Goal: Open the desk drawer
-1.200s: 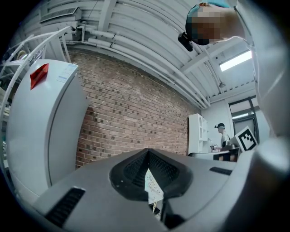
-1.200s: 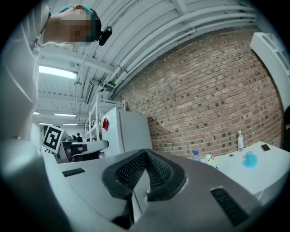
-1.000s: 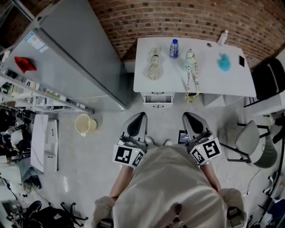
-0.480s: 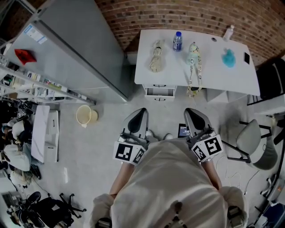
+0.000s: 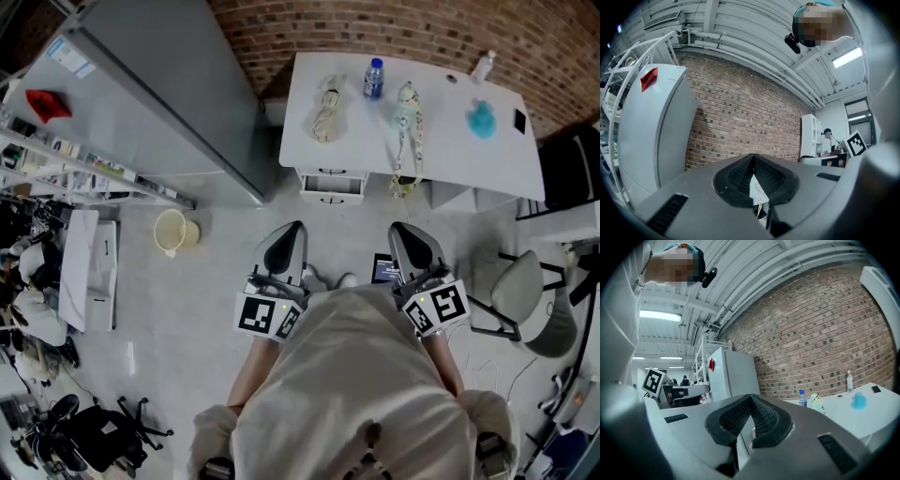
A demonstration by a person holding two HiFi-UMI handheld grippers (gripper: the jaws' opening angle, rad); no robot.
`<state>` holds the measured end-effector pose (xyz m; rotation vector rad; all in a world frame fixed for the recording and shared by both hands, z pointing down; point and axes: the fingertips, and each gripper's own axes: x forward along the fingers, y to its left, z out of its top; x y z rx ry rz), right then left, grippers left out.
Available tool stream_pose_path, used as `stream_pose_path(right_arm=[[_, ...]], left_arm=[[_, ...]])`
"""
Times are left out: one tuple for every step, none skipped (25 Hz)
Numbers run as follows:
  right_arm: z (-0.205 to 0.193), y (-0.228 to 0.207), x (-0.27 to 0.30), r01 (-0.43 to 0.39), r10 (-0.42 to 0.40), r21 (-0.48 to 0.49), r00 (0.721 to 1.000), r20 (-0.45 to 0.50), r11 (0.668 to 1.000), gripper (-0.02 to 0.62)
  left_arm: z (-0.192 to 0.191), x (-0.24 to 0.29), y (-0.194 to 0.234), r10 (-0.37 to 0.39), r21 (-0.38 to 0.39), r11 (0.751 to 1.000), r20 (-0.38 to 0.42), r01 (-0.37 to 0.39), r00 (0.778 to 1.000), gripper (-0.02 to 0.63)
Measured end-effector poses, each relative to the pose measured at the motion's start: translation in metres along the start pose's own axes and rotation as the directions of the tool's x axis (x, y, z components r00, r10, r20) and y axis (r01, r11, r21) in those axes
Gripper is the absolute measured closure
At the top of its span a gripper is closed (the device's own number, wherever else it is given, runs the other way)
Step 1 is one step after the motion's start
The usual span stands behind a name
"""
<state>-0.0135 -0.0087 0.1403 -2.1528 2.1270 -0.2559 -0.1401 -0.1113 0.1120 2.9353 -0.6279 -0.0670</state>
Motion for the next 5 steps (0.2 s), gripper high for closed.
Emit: stream_pose_path(right_arm=[[-0.0006, 0.0000, 0.0006, -0.002, 0.002, -0.002, 1.000, -0.002, 1.000, 0.569], [-0.0008, 0.0001, 0.0013, -0.003, 0.003, -0.004, 1.000, -0.003, 1.000, 0.569], [-0.0008, 0.0001, 0.0019, -0.004, 0.004, -0.006, 1.000, -0.003, 1.000, 0.569], [-0.0006, 0.0001, 0.0025, -0.004, 0.004, -0.008, 1.000, -0.003, 1.000, 0.569], [-0.0004, 0.0000, 0.0031, -0.005, 0.005, -0.009, 1.000, -0.002, 1.000, 0.569]], left_arm=[[-0.0001, -0.0002, 0.0004, 0.001, 0.001, 1.000, 0.000, -0.001, 1.000, 0.600], [0.0000, -0.0004, 0.0009, 0.002, 0.002, 1.000, 0.001, -0.002, 1.000, 0.600], [0.0001, -0.0005, 0.0014, 0.002, 0.002, 1.000, 0.002, -0.002, 1.000, 0.600], [0.0002, -0.0006, 0.0019, 0.003, 0.002, 1.000, 0.004, -0.003, 1.000, 0.600], [0.0004, -0.0008, 0.0023, 0.004, 0.002, 1.000, 0.006, -0.004, 1.000, 0.600]])
